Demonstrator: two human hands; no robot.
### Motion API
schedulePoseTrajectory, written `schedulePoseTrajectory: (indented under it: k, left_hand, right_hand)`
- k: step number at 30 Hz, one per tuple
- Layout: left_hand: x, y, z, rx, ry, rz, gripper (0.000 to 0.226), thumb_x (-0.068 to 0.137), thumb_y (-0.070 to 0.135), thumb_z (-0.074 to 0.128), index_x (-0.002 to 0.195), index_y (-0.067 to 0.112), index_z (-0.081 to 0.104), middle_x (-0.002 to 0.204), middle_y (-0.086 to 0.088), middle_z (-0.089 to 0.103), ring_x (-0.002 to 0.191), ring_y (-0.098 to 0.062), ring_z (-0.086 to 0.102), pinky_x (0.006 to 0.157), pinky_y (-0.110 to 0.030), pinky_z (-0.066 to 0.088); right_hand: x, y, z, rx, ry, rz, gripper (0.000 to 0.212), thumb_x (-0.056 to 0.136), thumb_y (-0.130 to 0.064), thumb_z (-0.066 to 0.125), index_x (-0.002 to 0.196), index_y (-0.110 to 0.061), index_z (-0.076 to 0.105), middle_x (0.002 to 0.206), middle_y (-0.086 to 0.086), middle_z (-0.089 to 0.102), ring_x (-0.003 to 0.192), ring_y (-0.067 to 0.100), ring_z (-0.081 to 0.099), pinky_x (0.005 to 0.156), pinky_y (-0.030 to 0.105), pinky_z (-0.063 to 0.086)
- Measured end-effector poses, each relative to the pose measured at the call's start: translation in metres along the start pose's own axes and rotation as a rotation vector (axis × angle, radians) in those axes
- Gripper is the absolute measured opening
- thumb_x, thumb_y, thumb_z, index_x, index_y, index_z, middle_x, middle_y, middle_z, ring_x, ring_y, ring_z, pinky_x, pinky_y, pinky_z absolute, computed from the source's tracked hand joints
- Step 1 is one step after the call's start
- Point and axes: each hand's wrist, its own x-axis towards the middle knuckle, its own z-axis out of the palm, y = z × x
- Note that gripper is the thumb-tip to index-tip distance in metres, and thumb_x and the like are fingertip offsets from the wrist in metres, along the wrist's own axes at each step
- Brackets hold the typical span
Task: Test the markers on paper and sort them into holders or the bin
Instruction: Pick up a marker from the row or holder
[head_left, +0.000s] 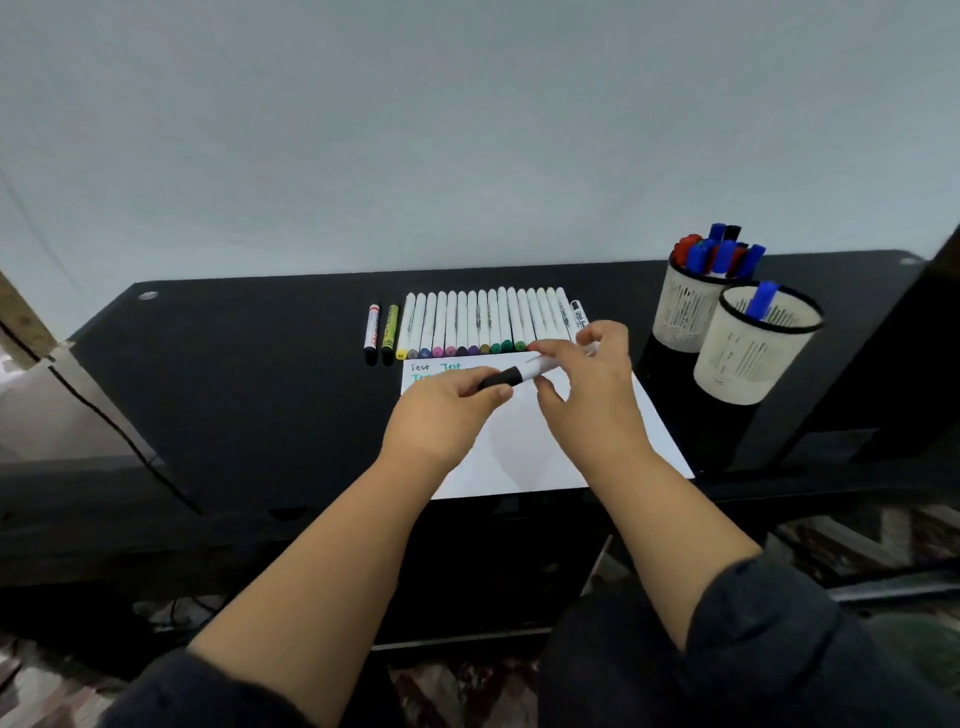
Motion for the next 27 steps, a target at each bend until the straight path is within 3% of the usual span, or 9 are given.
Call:
schedulePoseTrajectory:
  k: [2, 5, 8, 13, 16, 22, 27]
  left_hand:
    - [0.004, 0.014, 0.006, 0.009, -0.017, 0.075, 0.023, 0.089, 0.037, 0.060, 0.111, 0.036, 0.066, 0.072, 0.014, 0.059, 0.055, -0.004, 0.045, 0.051, -0.021, 0.033]
    - [0.011, 0.033, 0.016, -0.064, -0.075, 0.144, 0.029, 0.087, 0.039, 0.063, 0.116, 0.036, 0.064, 0.092, 0.020, 0.063, 0.074, 0.004, 0.053, 0.059, -0.013, 0.037]
    - [0.022, 0.044, 0.032, -0.111, -0.148, 0.180, 0.041, 0.087, 0.041, 0.062, 0.127, 0.032, 0.057, 0.103, 0.027, 0.057, 0.093, 0.008, 0.050, 0.072, -0.007, 0.033]
    - [0.056, 0.044, 0.069, 0.095, -0.191, 0.182, 0.053, 0.093, 0.049, 0.048, 0.142, 0.029, 0.040, 0.144, 0.010, 0.043, 0.133, -0.011, 0.037, 0.102, -0.025, 0.028]
    - [0.076, 0.039, 0.095, 0.332, -0.208, 0.169, 0.057, 0.096, 0.049, 0.040, 0.146, 0.024, 0.030, 0.152, 0.001, 0.031, 0.139, -0.018, 0.028, 0.108, -0.031, 0.025]
    - [0.106, 0.017, 0.131, 0.653, -0.272, 0.198, 0.066, 0.098, 0.049, 0.031, 0.151, 0.015, 0.011, 0.158, 0.001, 0.007, 0.145, -0.015, 0.009, 0.114, -0.032, 0.016]
    - [0.111, 0.004, 0.140, 0.793, -0.280, 0.206, 0.066, 0.099, 0.049, 0.026, 0.151, 0.014, 0.007, 0.159, -0.002, 0.001, 0.146, -0.019, 0.004, 0.116, -0.034, 0.010]
  right_hand:
    - [0.006, 0.007, -0.014, -0.097, 0.010, -0.076, 0.029, 0.089, -0.009, 0.061, 0.118, -0.014, 0.064, 0.123, 0.008, 0.039, 0.111, 0.020, 0.043, 0.081, 0.025, 0.040]
    - [0.018, 0.018, -0.039, -0.187, 0.028, -0.109, 0.025, 0.092, -0.011, 0.057, 0.116, -0.011, 0.062, 0.117, 0.009, 0.044, 0.097, 0.024, 0.050, 0.070, 0.033, 0.048]
    - [0.030, 0.034, -0.063, -0.172, 0.061, -0.052, 0.026, 0.093, -0.012, 0.055, 0.118, -0.011, 0.059, 0.118, 0.007, 0.047, 0.088, 0.022, 0.055, 0.071, 0.034, 0.050]
    - [0.045, 0.067, -0.096, 0.044, 0.123, 0.079, 0.023, 0.092, -0.008, 0.056, 0.114, -0.013, 0.058, 0.119, -0.003, 0.046, 0.091, 0.013, 0.057, 0.084, 0.027, 0.050]
    - [0.050, 0.085, -0.110, 0.094, 0.156, 0.121, 0.020, 0.094, -0.012, 0.055, 0.113, -0.015, 0.057, 0.114, -0.011, 0.044, 0.100, 0.011, 0.057, 0.088, 0.028, 0.051]
    - [0.057, 0.119, -0.119, 0.032, 0.195, 0.103, 0.020, 0.094, -0.008, 0.054, 0.113, -0.011, 0.057, 0.112, -0.009, 0.044, 0.107, 0.015, 0.056, 0.078, 0.008, 0.041]
    - [0.069, 0.135, -0.119, -0.085, 0.152, 0.123, 0.021, 0.092, -0.013, 0.057, 0.114, -0.009, 0.059, 0.114, 0.001, 0.052, 0.112, 0.020, 0.052, 0.088, 0.022, 0.043]
